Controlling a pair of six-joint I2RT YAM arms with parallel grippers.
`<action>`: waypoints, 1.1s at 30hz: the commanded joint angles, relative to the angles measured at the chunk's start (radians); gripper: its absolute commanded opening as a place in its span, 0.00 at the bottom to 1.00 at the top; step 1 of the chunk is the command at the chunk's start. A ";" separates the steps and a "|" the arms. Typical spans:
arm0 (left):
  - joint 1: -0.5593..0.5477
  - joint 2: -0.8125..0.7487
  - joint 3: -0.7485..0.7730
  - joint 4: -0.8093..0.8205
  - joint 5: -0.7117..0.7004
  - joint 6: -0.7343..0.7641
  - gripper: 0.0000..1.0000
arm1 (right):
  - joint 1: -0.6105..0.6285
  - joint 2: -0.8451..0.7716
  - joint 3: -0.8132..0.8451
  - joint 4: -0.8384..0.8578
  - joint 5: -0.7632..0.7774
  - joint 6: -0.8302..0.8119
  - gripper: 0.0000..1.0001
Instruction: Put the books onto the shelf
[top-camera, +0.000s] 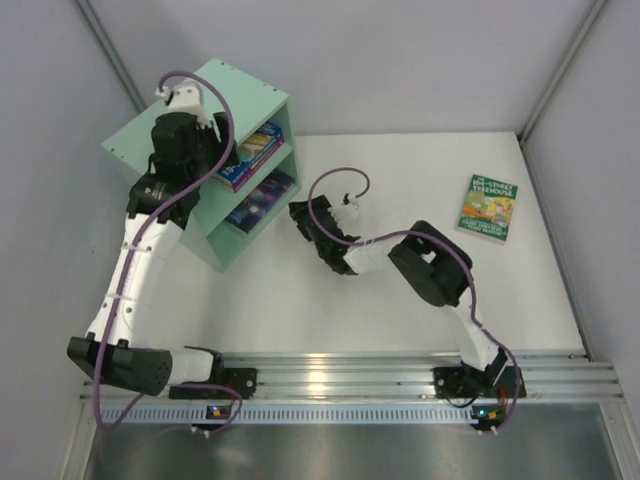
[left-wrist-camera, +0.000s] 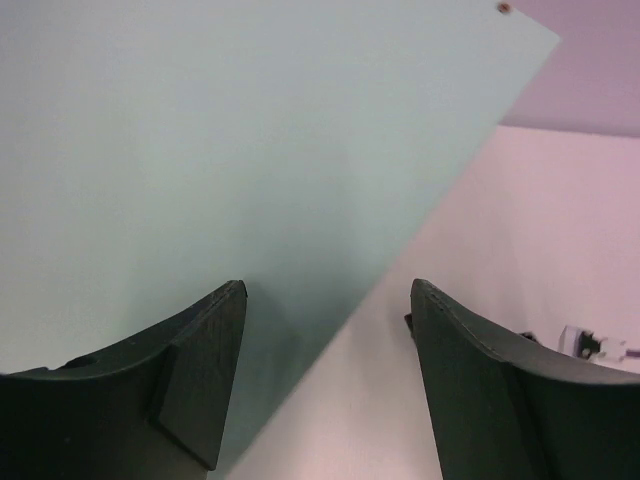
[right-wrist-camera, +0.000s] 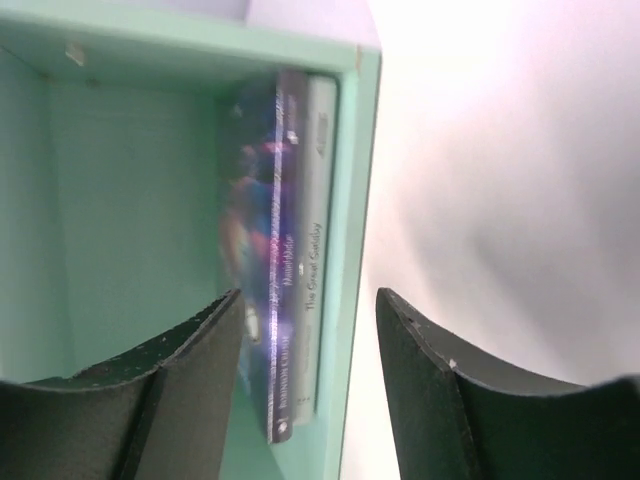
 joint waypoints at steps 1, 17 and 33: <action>-0.161 0.017 -0.007 -0.040 -0.097 0.164 0.72 | -0.103 -0.198 -0.141 0.182 -0.195 -0.146 0.53; -0.520 0.183 -0.266 0.058 -0.302 0.402 0.00 | -0.600 -0.882 -0.793 0.004 -0.985 -0.541 0.06; -0.514 0.689 -0.208 0.199 -0.771 0.593 0.00 | -0.956 -0.951 -1.017 0.191 -1.320 -0.492 0.00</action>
